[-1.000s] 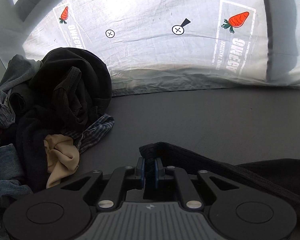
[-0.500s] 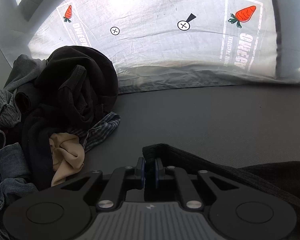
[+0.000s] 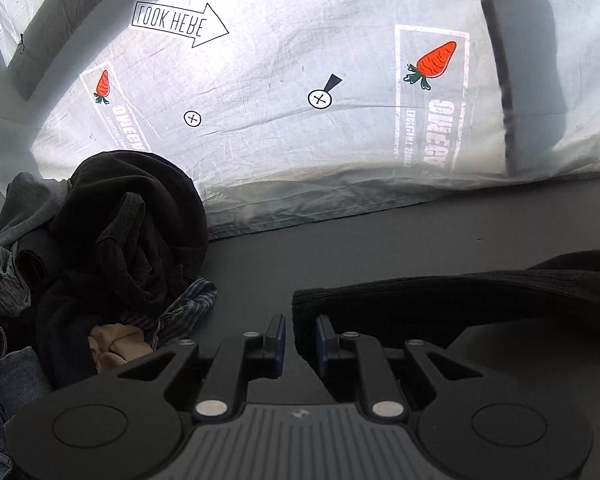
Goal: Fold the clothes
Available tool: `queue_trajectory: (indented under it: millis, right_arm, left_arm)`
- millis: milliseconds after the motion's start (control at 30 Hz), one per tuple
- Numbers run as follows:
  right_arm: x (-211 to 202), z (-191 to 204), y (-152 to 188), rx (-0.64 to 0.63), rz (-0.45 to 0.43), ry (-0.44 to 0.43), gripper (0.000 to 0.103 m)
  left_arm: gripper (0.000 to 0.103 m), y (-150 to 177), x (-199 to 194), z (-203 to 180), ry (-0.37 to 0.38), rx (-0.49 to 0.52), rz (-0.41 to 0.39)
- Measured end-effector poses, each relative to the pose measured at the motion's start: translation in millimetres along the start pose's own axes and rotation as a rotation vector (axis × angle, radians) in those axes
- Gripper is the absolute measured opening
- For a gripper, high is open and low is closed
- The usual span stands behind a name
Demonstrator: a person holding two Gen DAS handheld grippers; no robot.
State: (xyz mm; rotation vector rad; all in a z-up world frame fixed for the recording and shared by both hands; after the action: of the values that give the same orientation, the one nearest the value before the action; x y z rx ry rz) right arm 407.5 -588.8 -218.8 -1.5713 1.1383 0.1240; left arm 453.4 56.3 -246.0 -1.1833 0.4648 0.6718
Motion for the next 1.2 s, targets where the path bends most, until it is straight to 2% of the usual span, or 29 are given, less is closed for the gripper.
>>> queue_trajectory:
  millis: [67,100,200,300,467,533,633,733,833,867,900,933,967,1067,1200]
  right_arm:
    - [-4,7,9,-0.017,0.007,0.005,0.049]
    - [-7,11,16,-0.009,0.021,-0.011,0.053]
    - [-19,24,36,0.021,0.068,-0.066,0.054]
    - [-32,44,55,0.035,0.107,-0.131,0.054]
    - [-63,115,74,-0.096,0.075,-0.245,0.054]
    - [-71,139,76,-0.119,0.065,-0.285,0.054]
    - [-75,168,72,-0.112,0.07,-0.338,0.054]
    - [-76,186,65,-0.107,0.068,-0.357,0.054]
    - [-74,191,58,-0.085,0.066,-0.356,0.055]
    - [-72,191,56,-0.077,0.069,-0.357,0.055]
    - [-71,191,56,-0.071,0.073,-0.353,0.055]
    - [-70,191,55,-0.066,0.077,-0.349,0.055]
    - [-68,191,55,-0.062,0.08,-0.342,0.055]
    - [-65,184,55,-0.038,0.09,-0.321,0.055]
    - [-67,178,57,-0.014,0.098,-0.299,0.055]
  left_arm:
    - [0.02,21,2,-1,0.0,0.016,0.065]
    - [0.02,29,-1,1,0.008,-0.001,0.084]
    - [0.024,45,-8,9,0.06,-0.094,0.118]
    - [0.03,42,-6,16,0.111,-0.218,0.12]
    - [0.034,16,17,28,0.217,-0.546,0.114]
    - [0.037,3,29,24,0.253,-0.634,0.131]
    - [0.039,-6,48,20,0.211,-0.714,0.174]
    - [0.04,-1,66,29,0.126,-0.831,0.218]
    - [0.039,6,81,36,0.129,-0.944,0.256]
    - [0.038,5,84,37,0.126,-0.959,0.254]
    - [0.031,2,86,38,0.123,-0.958,0.247]
    - [0.009,-1,87,39,0.128,-0.958,0.239]
    - [0.004,-7,86,40,0.153,-0.958,0.219]
    - [0.003,-32,70,43,0.233,-0.943,0.113]
    - [0.003,-58,17,55,0.342,-0.904,-0.066]
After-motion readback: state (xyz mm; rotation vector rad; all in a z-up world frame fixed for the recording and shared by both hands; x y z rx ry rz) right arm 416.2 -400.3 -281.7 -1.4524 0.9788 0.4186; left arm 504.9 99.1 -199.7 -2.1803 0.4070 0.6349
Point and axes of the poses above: each gripper's, at about its wrist camera, not at the fingertips, and x roughly the way its jaws point, z to its left, y to its underside, the point moved 6 cm from there along x, roughly the way its jaws point, and after that the axes turned 7 degrees about y, right-handed, at the moved point
